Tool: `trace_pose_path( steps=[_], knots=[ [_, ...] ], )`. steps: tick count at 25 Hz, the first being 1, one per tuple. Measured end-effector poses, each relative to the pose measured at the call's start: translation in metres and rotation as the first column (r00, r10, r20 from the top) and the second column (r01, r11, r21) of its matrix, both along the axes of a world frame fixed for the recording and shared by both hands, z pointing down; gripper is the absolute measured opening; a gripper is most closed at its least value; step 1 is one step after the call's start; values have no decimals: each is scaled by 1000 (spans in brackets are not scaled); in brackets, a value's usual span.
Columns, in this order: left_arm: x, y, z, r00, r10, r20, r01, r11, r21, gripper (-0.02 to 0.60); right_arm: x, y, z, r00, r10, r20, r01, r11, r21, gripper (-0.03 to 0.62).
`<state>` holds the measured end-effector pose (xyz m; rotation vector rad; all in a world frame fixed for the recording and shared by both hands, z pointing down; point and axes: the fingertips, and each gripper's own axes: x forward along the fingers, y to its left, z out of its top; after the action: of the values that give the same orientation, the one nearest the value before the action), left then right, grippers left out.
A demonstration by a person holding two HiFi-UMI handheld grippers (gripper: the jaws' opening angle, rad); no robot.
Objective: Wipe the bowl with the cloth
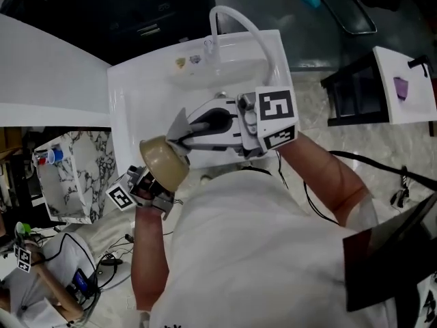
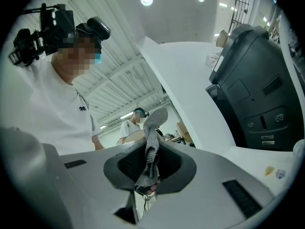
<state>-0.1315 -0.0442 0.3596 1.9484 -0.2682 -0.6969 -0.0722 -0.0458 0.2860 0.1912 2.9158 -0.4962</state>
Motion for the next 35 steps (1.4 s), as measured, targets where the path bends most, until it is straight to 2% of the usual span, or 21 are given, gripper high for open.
trace_pose_path(
  steps=[5,10,17,22,25,28,35],
  knots=[
    [3,4,0,1000,14,2,-14,1000,21,20,-1,-6,12,998,27,-49,-28,1000,-14,43],
    [-3,3,-2,1000,-7,-9,7,999,40,20,-2,0,26,995,28,-101,-31,999,-32,43],
    [-11,-10,-8,997,-73,-26,73,997,-10,20,-8,9,47,984,24,-174,-32,998,-45,43],
    [-23,-18,-2,991,-134,1,134,990,-39,20,-19,27,59,976,-28,-214,17,998,-54,43],
    [-29,-23,5,982,-182,39,185,981,-66,20,-25,40,61,974,-64,-215,51,997,-66,43],
    [-34,-25,17,969,-213,123,223,971,-80,20,-34,50,57,975,-82,-208,70,995,-65,43],
    [-45,-14,38,952,-195,234,223,970,-100,20,-42,56,45,977,-73,-201,67,997,-32,43]
  ],
)
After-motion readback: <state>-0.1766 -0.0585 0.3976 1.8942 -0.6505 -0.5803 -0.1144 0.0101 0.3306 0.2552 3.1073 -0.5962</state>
